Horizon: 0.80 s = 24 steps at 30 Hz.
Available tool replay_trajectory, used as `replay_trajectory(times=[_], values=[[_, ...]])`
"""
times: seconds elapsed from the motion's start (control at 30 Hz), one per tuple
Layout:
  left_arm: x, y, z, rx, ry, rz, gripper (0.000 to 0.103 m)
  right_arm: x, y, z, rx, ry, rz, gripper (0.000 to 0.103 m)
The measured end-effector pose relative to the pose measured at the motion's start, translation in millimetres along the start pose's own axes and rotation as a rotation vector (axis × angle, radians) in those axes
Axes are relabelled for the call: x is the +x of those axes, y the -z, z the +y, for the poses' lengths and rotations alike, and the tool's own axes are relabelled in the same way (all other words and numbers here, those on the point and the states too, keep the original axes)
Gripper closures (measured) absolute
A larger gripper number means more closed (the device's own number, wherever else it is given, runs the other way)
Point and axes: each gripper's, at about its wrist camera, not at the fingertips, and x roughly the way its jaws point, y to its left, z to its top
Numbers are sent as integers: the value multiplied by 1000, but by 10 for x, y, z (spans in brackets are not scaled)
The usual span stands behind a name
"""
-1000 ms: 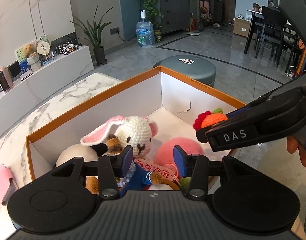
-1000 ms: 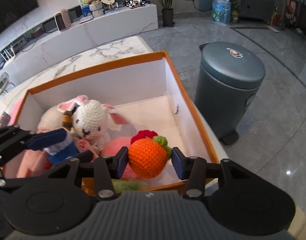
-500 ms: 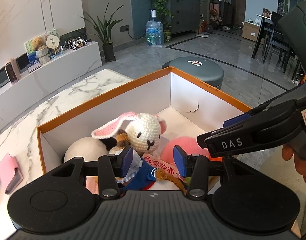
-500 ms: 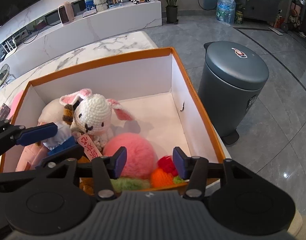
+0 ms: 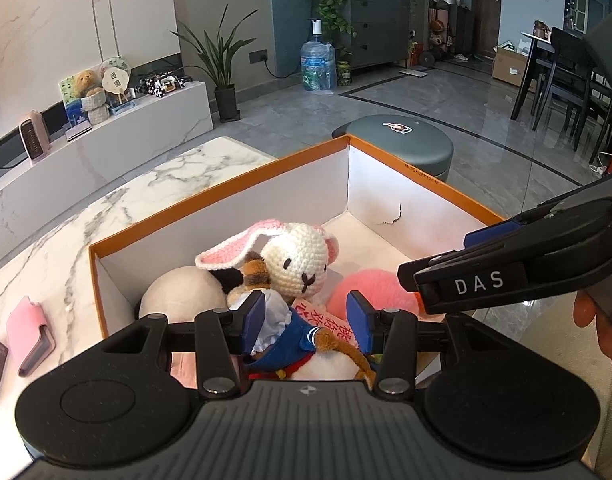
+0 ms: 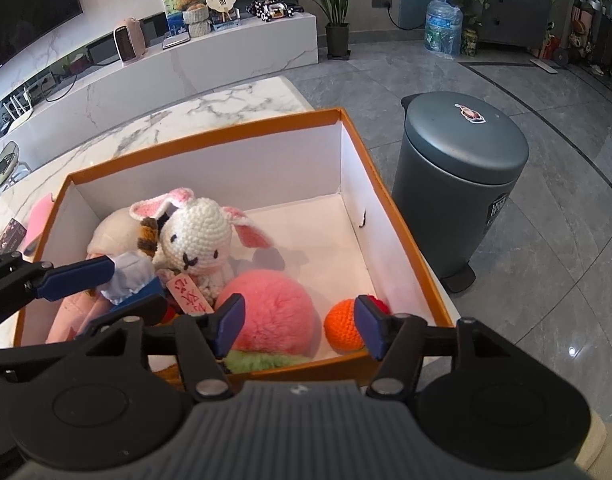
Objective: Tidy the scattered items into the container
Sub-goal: 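Lower the pompom and fruit into the box and open both tools, then withdraw both tools from the box back over the table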
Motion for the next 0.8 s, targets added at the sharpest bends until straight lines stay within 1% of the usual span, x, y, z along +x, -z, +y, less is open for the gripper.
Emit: replay_trajectory(times=[0.13, 0.23, 0.3, 0.4, 0.5, 0.8], values=[[-93, 22, 17, -6, -11, -6, 50, -80, 16, 77, -13, 1, -16, 33], [-156, 46, 59, -18, -42, -6, 48, -143, 20, 139, -20, 8, -28, 29], [-200, 68, 114, -41, -58, -2, 48, -196, 21, 195, -29, 14, -40, 27], [-273, 102, 214, -90, -61, 5, 48, -269, 33, 293, -48, 20, -52, 25], [-370, 134, 282, -115, -77, -1, 48, -348, 50, 383, -62, 25, -67, 23], [-651, 265, 476, -159, -120, -28, 47, -583, 111, 732, -118, 14, -110, 22]])
